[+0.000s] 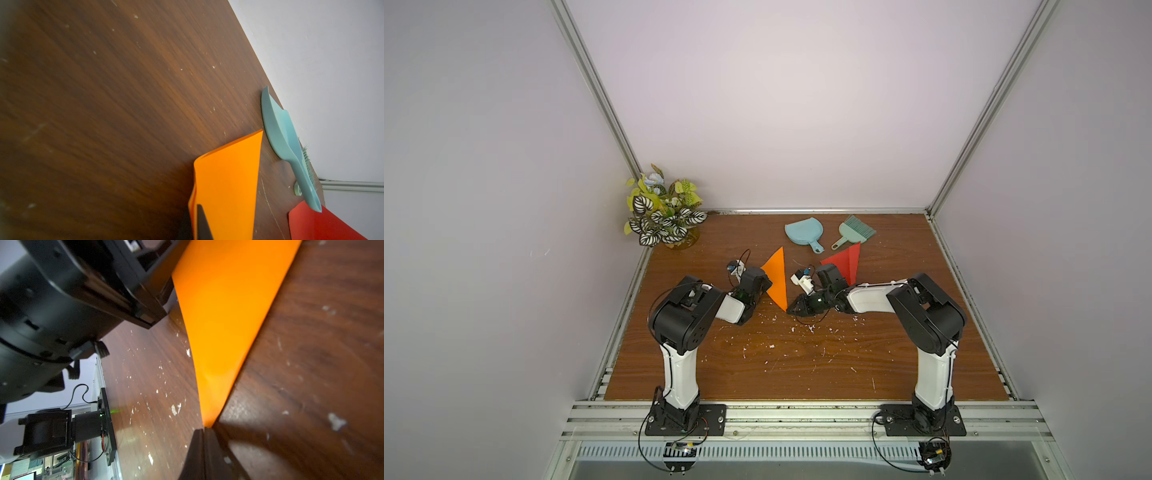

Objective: Fold the square paper diagonally
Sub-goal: Fold the paper at the center of the board, then reset both arms

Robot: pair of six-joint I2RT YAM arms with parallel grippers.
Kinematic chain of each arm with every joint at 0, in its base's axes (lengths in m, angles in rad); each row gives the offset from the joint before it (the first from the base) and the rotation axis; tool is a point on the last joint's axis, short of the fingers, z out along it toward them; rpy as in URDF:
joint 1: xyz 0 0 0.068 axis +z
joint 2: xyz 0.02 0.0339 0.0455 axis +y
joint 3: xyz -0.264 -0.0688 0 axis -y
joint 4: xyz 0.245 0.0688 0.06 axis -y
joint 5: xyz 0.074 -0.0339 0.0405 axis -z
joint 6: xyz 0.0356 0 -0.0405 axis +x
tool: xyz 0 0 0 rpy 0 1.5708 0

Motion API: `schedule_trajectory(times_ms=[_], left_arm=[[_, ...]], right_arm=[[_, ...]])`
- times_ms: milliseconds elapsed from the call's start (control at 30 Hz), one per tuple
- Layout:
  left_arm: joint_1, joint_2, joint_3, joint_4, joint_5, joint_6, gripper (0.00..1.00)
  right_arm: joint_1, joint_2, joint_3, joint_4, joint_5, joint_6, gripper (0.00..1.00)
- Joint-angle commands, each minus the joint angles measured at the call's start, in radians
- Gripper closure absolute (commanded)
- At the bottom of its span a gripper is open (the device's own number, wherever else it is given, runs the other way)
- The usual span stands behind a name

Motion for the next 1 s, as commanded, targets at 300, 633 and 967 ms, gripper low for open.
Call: schedule_trajectory(times_ms=[300,633,967], left_arm=[[0.008,-0.014,-0.016,-0.008,0.019,0.066,0.84],[0.009,-0.192,0.002,-0.104,-0.051,0.287,0.45],[0.033,-0.375,0.009,-0.191,-0.087,0.42,0.32]], right_arm=[[-0.018,-0.14,-0.008,-0.063,0.055,-0.031,0.94],[-0.165,-0.375,-0.004,-0.131,0.17,-0.091,0.9],[-0.337,-0.552,-0.005,-0.173,0.275,-0.153,0.79]])
